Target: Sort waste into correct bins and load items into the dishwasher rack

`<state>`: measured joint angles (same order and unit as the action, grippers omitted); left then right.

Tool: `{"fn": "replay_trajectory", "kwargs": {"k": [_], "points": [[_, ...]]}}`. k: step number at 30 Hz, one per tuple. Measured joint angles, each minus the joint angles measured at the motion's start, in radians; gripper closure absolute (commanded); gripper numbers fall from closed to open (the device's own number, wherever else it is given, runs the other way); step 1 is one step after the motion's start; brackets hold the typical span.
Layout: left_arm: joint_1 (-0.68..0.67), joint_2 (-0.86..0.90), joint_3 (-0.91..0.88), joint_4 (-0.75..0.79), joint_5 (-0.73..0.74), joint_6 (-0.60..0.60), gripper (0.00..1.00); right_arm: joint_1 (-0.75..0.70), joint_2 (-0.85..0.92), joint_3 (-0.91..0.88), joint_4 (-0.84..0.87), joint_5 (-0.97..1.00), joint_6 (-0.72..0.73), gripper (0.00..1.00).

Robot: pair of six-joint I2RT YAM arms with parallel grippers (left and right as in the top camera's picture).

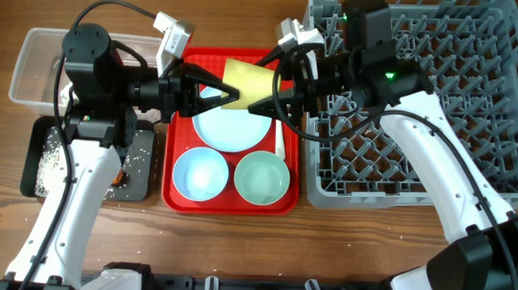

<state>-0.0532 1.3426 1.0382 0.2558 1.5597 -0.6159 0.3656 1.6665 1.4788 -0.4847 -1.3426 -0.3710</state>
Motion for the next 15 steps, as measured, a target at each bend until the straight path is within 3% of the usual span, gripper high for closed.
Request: {"fn": "replay_trajectory", "kwargs": {"k": [3, 6, 9, 12, 15], "points": [[0.001, 0.000, 0.000, 0.001, -0.001, 0.000, 0.96, -0.001, 0.000, 0.000, 0.019, 0.000, 0.026, 0.45], [0.004, 0.000, 0.000, 0.005, -0.006, 0.001, 0.96, -0.003, 0.000, 0.000, 0.022, -0.009, 0.046, 0.53], [0.003, 0.000, 0.001, 0.007, -0.005, 0.001, 0.96, -0.003, 0.000, 0.000, 0.022, -0.011, 0.056, 0.52], [0.003, 0.000, 0.001, 0.007, -0.005, 0.001, 0.96, -0.003, 0.000, 0.000, 0.022, -0.011, 0.057, 0.40], [0.003, 0.000, 0.001, 0.007, -0.005, 0.001, 0.96, -0.003, 0.001, 0.000, 0.025, -0.011, 0.061, 0.37]]}}
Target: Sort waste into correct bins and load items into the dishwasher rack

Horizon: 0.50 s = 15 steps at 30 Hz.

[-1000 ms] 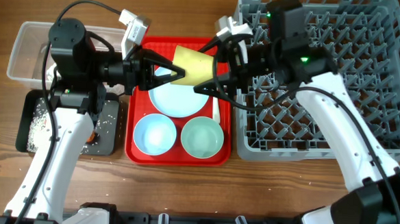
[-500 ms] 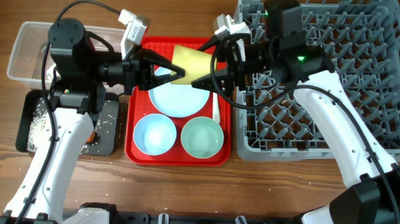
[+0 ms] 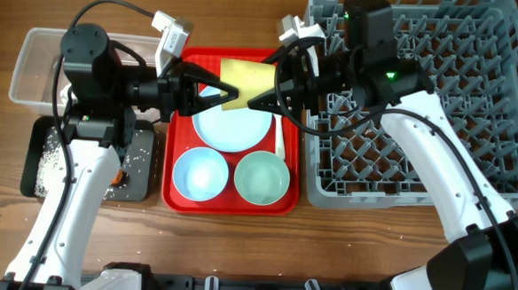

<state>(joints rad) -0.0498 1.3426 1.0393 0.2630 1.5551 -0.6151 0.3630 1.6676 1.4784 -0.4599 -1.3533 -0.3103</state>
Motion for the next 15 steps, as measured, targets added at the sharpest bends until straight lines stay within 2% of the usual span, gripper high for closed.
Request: {"fn": "replay_trajectory", "kwargs": {"k": [4, 8, 10, 11, 15], "points": [[0.000, 0.000, 0.000, 0.000, 0.003, 0.000, 0.96, -0.004, 0.001, 0.000, 0.037, -0.008, 0.000, 0.35], [0.002, 0.000, 0.000, 0.000, 0.005, 0.000, 0.96, -0.009, 0.001, -0.001, 0.103, -0.017, 0.030, 0.28], [0.002, 0.000, 0.002, 0.000, 0.005, 0.000, 0.96, -0.010, 0.001, -0.002, 0.124, -0.020, 0.049, 0.22], [0.002, 0.000, 0.003, 0.000, 0.005, -0.001, 0.96, -0.010, 0.001, -0.002, 0.129, -0.023, 0.055, 0.16], [-0.004, 0.000, 0.003, -0.005, 0.005, -0.001, 0.96, -0.006, 0.001, -0.002, 0.146, -0.053, 0.082, 0.07]]}}
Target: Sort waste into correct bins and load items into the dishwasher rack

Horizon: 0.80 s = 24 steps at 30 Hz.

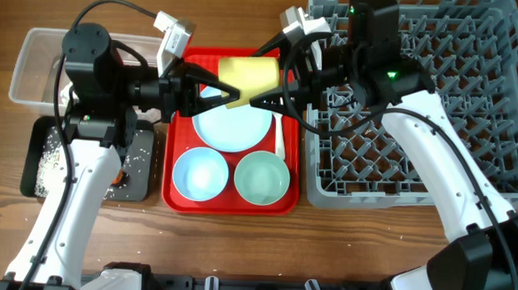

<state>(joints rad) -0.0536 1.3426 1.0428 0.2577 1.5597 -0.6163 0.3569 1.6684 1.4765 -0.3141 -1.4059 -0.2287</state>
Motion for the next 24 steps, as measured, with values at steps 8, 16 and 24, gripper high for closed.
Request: {"fn": "replay_trajectory", "kwargs": {"k": [8, 16, 24], "points": [[-0.001, 0.000, 0.000, -0.002, 0.000, 0.000, 0.96, 0.003, 0.000, 0.000, 0.002, 0.003, 0.026, 0.29], [-0.003, 0.000, 0.000, -0.002, 0.000, 0.000, 0.96, 0.002, 0.000, 0.000, 0.002, 0.014, 0.031, 0.65], [-0.003, 0.000, 0.000, -0.002, 0.000, 0.000, 0.96, 0.002, 0.000, 0.000, 0.002, 0.014, 0.031, 0.75]]}}
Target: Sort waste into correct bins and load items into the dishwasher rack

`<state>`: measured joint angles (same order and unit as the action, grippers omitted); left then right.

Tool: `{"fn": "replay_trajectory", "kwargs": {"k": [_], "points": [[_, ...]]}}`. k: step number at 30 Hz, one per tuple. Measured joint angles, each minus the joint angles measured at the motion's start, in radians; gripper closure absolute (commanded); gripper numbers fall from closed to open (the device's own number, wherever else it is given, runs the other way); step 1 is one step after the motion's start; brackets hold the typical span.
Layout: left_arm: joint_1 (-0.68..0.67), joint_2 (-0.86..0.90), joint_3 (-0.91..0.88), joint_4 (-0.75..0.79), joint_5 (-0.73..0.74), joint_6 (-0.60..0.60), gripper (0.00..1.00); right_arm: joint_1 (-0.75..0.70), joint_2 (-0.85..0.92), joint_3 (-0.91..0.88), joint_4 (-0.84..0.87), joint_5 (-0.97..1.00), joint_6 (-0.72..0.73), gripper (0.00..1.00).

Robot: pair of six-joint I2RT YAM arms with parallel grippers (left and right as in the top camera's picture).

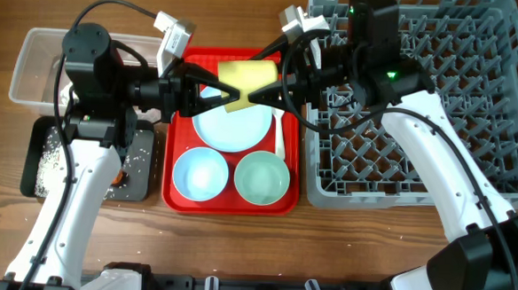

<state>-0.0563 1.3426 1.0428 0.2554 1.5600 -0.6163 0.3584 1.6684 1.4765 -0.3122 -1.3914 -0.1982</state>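
Observation:
A flat yellow square piece hangs over the back of the red tray, above the pale plate. My left gripper reaches in from the left, its tips together at the piece's lower left corner. From the right comes my right gripper, whose fingers also close to a point on the piece's lower edge. A blue bowl and a green bowl sit at the tray's front. The grey dishwasher rack stands to the right.
A clear plastic bin stands at the back left. In front of it is a black bin holding white grains. A white spoon lies along the tray's right side.
Almost nothing differs. The yellow piece has shifted very slightly between the two grippers. Both arms stand as before.
At first the yellow piece lay low over the plate with both grippers' tips at it. The right wrist then stood further back and tilted steeper, and the piece was raised toward the tray's back edge. The left arm kept its place throughout.

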Motion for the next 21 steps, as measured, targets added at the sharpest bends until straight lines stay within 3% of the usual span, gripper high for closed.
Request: {"fn": "replay_trajectory", "kwargs": {"k": [4, 6, 13, 19, 21], "points": [[0.000, 0.000, 0.000, 0.000, 0.000, 0.000, 0.95, 0.000, 0.000, 0.000, 0.000, 0.000, 0.000, 0.77], [0.000, 0.000, 0.000, 0.000, 0.000, 0.000, 0.86, 0.000, 0.000, 0.000, 0.000, 0.000, 0.000, 0.78], [-0.001, 0.000, 0.000, 0.000, 0.000, -0.009, 0.80, -0.001, 0.000, 0.000, 0.000, -0.016, 0.000, 0.79], [-0.001, 0.000, 0.000, 0.000, 0.000, -0.011, 0.64, -0.001, 0.000, 0.000, 0.000, -0.024, 0.000, 0.84], [-0.001, 0.000, 0.000, 0.000, 0.000, -0.012, 0.63, -0.001, 0.000, 0.000, 0.000, -0.023, 0.000, 0.86]]}}
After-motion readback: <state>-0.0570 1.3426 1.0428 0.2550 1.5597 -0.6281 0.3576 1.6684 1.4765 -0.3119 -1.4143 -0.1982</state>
